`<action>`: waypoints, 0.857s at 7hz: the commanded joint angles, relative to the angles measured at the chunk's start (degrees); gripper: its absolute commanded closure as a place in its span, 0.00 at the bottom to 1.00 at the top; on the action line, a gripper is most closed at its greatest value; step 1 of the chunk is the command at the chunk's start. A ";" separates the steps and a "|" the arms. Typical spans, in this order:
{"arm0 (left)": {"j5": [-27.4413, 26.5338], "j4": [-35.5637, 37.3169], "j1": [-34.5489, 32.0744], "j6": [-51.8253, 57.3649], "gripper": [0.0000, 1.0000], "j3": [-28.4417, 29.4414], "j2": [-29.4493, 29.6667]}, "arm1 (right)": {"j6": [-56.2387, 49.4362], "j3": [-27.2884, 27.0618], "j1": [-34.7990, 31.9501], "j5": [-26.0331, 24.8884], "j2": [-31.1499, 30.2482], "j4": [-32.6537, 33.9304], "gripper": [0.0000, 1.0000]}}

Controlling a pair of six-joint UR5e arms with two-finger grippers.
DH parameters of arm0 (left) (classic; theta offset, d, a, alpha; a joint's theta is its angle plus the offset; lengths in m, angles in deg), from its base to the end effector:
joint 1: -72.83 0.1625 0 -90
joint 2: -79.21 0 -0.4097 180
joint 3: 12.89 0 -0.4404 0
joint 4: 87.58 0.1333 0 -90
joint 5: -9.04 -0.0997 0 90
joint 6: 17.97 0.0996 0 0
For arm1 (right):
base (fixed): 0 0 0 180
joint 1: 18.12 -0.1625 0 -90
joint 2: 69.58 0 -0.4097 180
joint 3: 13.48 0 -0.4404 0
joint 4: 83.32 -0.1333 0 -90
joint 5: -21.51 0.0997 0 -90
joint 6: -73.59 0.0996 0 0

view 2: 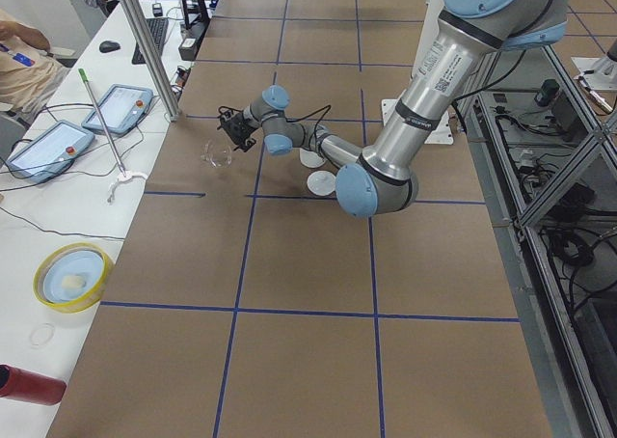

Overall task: Place funnel on cup
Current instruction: 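Move the left gripper to the clear glass funnel, then close the left gripper on the funnel's rim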

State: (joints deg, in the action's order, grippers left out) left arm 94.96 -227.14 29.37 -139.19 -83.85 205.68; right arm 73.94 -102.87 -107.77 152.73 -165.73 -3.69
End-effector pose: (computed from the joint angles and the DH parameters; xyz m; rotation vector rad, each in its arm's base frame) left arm 0.4799 -0.6481 0.3071 0.2006 1.2383 -1.1836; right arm 0.0646 -0.4981 0.6902 0.0559 -0.7195 -0.0227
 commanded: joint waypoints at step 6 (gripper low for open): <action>-0.14 -7.66 -2.94 0.19 0.95 11.46 5.01 | 0.00 0.00 0.00 0.00 0.00 0.00 0.00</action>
State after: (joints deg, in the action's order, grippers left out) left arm 94.75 -234.31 26.52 -139.30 -72.86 210.43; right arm 73.94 -102.88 -107.77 152.73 -165.73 -3.69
